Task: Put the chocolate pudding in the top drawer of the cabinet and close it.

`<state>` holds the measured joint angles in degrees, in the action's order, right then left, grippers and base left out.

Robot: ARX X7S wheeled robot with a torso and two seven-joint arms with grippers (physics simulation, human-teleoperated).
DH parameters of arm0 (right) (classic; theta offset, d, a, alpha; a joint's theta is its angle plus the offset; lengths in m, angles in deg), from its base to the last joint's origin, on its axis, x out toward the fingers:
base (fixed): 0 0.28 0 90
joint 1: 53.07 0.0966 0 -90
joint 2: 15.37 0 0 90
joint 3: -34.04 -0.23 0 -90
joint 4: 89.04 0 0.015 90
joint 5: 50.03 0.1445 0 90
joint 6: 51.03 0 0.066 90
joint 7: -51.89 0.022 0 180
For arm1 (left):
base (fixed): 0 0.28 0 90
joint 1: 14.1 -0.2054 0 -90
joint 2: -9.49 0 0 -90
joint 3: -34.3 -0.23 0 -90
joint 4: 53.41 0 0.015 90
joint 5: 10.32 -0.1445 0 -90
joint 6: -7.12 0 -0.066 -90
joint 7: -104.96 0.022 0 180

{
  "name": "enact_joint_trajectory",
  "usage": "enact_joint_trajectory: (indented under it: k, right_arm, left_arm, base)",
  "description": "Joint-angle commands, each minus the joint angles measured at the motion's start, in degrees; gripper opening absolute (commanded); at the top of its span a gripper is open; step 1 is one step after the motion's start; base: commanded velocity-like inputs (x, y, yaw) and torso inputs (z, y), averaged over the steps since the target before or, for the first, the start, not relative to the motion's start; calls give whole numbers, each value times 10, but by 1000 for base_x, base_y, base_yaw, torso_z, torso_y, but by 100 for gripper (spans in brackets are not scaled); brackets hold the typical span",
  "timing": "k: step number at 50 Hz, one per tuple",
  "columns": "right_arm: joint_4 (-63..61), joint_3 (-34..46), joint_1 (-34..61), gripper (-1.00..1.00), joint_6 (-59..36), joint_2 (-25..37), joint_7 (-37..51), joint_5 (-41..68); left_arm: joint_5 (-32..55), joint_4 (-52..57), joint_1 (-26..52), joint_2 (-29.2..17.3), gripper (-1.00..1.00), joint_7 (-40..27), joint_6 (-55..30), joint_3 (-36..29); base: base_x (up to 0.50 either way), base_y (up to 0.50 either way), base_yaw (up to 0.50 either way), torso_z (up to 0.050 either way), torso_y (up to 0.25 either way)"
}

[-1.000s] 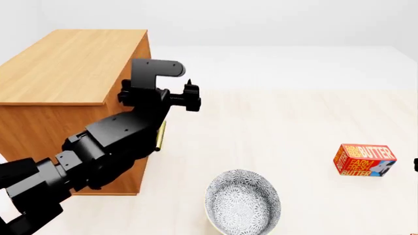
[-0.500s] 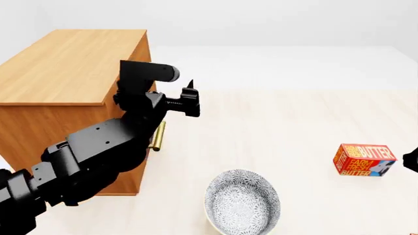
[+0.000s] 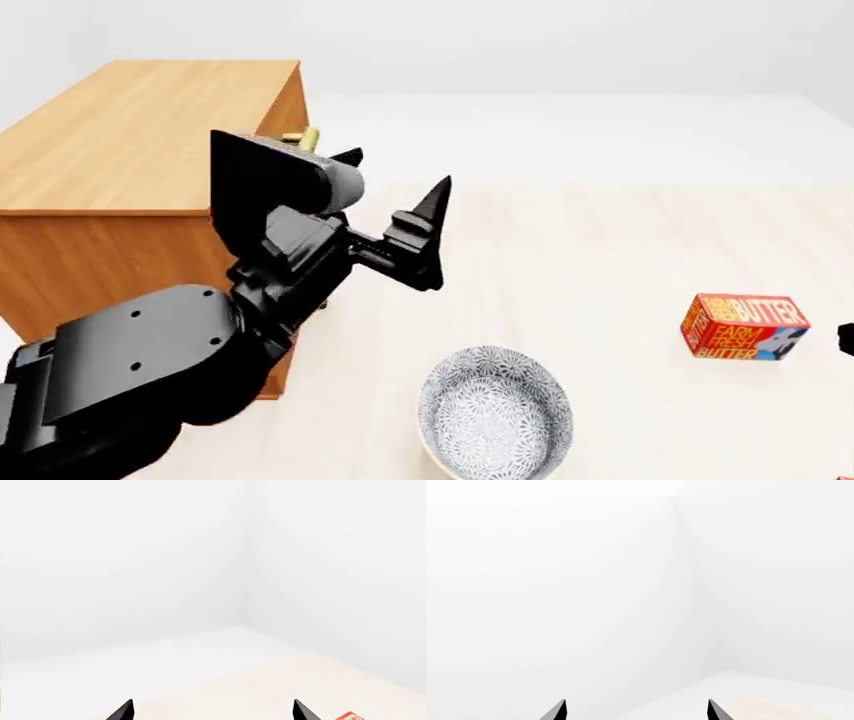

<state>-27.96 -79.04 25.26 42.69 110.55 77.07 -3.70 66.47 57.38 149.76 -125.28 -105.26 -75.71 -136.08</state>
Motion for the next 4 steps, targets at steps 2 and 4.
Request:
enact_joint_trajectory:
  k: [2,4]
  right_arm:
    - [-5,32,27,100,-13,-2,12,-20]
    - [-9,44,38,100,-18,-2,17,-28]
  left_arm:
    - [-42,111,-25,-71,100,-17,37,10]
    - [-59,123,-33,-86,100,-23,44,10]
  base:
    - [0,0,0,0,0]
    - [0,0,0,0,0]
